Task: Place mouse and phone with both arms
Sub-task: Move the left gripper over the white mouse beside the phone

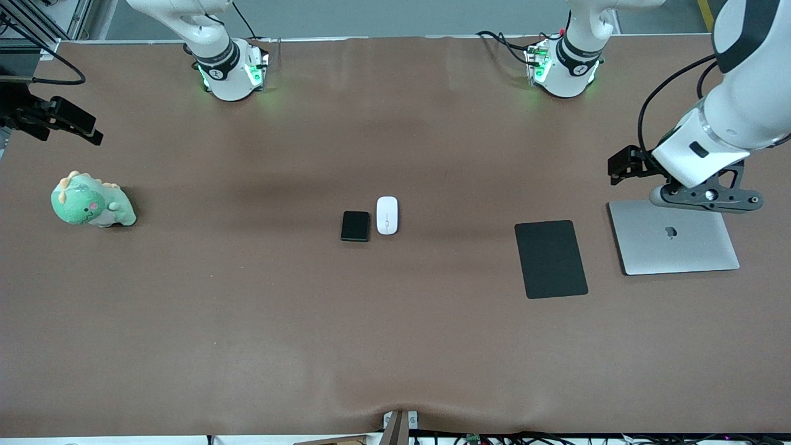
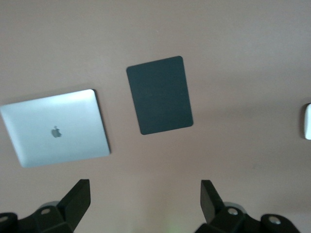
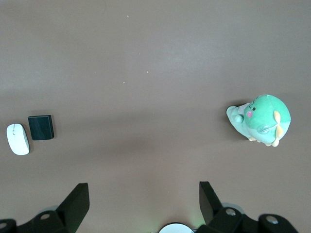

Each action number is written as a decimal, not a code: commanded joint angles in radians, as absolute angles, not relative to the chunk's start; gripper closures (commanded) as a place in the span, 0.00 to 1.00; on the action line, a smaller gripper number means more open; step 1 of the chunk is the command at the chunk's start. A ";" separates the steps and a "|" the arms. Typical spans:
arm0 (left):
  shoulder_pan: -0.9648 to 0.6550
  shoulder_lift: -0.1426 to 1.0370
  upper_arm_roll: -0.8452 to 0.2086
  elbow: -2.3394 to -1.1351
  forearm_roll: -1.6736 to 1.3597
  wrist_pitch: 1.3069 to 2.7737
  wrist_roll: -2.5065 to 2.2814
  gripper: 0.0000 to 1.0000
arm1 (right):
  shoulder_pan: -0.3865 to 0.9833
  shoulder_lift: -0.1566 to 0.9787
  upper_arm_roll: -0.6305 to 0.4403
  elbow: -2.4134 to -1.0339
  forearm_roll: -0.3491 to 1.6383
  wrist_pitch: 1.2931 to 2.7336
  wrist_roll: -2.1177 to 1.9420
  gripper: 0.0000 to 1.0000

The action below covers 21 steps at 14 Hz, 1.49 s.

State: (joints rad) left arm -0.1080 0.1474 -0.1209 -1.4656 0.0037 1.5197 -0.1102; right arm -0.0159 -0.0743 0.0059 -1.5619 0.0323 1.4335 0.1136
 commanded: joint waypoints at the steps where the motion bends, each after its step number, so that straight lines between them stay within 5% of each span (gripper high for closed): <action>1: -0.092 0.193 -0.110 -1.453 -0.067 1.511 -0.152 0.00 | -0.040 -0.089 0.018 -1.572 0.051 1.430 0.106 0.00; 9: -0.081 0.277 -0.117 -1.486 -0.204 1.508 -0.296 0.00 | -0.040 -0.089 0.018 -1.572 0.051 1.428 0.106 0.00; 15: -0.265 0.406 -0.135 -1.486 -0.209 1.517 -0.379 0.00 | -0.038 -0.089 0.017 -1.574 0.051 1.428 0.106 0.00; 21: -0.434 0.518 -0.135 -1.480 -0.199 1.711 -0.621 0.00 | -0.040 -0.089 0.017 -1.574 0.051 1.428 0.106 0.00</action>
